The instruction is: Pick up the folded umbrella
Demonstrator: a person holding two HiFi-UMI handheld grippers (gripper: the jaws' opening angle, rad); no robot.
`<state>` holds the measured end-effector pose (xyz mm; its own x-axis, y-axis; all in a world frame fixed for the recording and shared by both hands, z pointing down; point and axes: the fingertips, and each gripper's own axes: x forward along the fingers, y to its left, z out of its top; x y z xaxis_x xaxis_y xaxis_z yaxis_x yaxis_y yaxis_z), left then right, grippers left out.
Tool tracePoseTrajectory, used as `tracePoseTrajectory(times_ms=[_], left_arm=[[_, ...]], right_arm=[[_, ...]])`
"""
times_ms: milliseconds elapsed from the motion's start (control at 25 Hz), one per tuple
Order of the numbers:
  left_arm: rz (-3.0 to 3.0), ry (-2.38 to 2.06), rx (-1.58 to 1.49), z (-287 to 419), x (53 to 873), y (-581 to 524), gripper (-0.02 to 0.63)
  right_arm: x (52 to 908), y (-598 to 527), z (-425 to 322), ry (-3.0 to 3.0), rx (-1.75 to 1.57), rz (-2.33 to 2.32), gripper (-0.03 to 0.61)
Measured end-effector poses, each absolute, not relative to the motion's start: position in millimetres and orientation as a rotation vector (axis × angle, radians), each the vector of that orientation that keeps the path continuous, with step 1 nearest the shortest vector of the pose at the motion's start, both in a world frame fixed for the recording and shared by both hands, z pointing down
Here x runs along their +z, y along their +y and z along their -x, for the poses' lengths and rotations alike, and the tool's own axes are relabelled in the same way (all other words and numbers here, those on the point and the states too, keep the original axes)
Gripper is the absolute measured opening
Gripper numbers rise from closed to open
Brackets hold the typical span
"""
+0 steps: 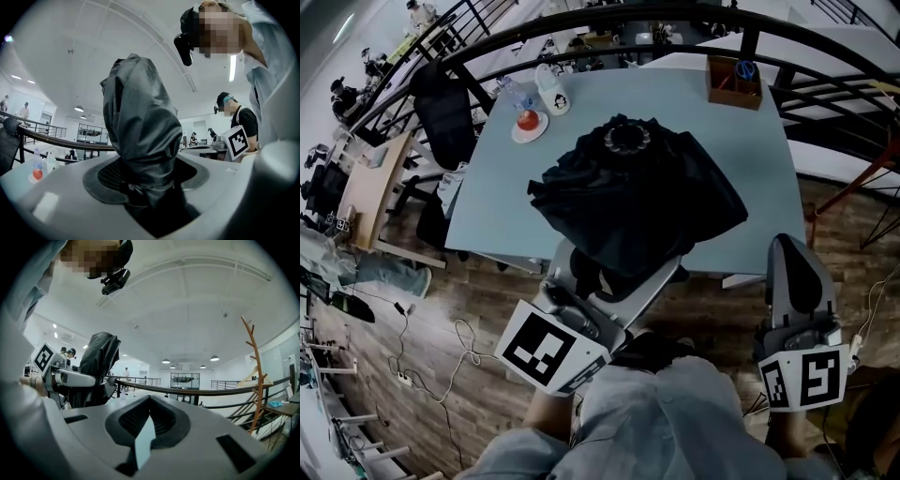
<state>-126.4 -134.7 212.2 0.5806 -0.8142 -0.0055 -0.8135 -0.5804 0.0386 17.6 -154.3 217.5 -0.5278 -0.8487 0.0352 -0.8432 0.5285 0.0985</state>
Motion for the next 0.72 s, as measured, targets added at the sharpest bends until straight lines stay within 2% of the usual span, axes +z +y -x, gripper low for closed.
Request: tracePoseTrajectory(times_ms=[720], left_arm=[[-2.773,-1.399,-0.023,117.3,213.1,-136.2,0.291]], right_arm=[[219.2,-154.6,-23.6,-2.674,-0.109,-1.482,0.0]])
